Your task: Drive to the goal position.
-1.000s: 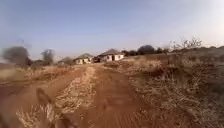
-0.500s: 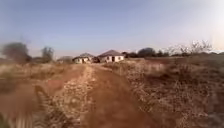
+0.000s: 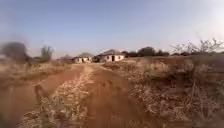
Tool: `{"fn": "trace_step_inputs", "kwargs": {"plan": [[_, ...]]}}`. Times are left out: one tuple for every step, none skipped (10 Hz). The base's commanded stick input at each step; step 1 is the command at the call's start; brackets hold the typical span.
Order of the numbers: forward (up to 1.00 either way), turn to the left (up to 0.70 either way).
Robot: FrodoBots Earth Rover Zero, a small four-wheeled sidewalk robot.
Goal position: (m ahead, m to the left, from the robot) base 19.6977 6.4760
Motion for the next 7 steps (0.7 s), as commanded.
{"fn": "trace_step_inputs", "kwargs": {"plan": [[0.70, 0.00], [0.70, 0.00], [0.70, 0.00], [0.70, 0.00], [0.70, 0.00], [0.70, 0.00], [0.70, 0.00]]}}
